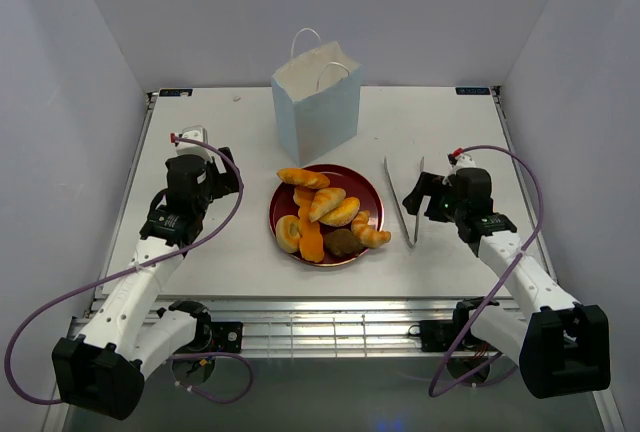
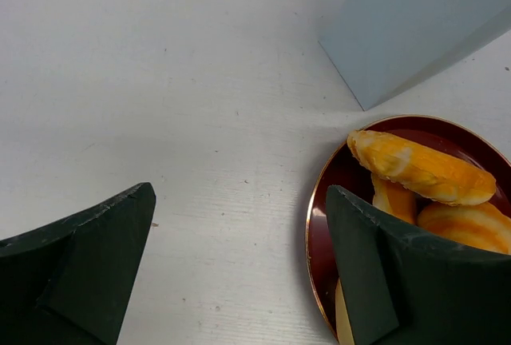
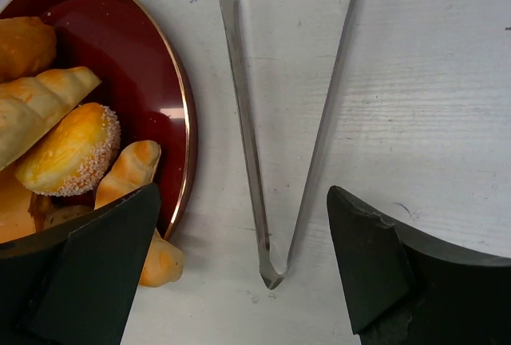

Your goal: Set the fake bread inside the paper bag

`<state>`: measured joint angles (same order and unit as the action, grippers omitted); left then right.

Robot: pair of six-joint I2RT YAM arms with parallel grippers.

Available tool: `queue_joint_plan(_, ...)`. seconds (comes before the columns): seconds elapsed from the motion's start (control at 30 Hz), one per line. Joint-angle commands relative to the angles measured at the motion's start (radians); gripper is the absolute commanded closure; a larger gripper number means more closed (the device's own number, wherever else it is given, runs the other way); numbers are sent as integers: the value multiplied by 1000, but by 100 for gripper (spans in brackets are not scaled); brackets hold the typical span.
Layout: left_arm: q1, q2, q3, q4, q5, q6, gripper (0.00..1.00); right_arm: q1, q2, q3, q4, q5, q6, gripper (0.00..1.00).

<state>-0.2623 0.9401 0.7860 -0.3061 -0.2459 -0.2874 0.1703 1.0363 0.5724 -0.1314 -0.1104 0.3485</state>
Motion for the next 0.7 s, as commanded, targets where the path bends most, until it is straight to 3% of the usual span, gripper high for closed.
queue_joint_plan(0.0, -3, -4, 21, 10, 11, 11, 2, 0, -35, -19, 82, -34, 6, 10)
queue_joint_plan(0.2, -3, -7, 24, 9, 40, 13, 2, 0, -48, -8, 35, 46, -54, 10)
queue_joint_plan(0.43, -3, -20, 24, 12, 72, 8, 2, 1, -79, -32, 41, 27, -106, 10)
queue_joint_plan(0.67, -3, -26, 25, 13, 95, 5, 2, 64, 34, 10, 27, 97, -149, 10)
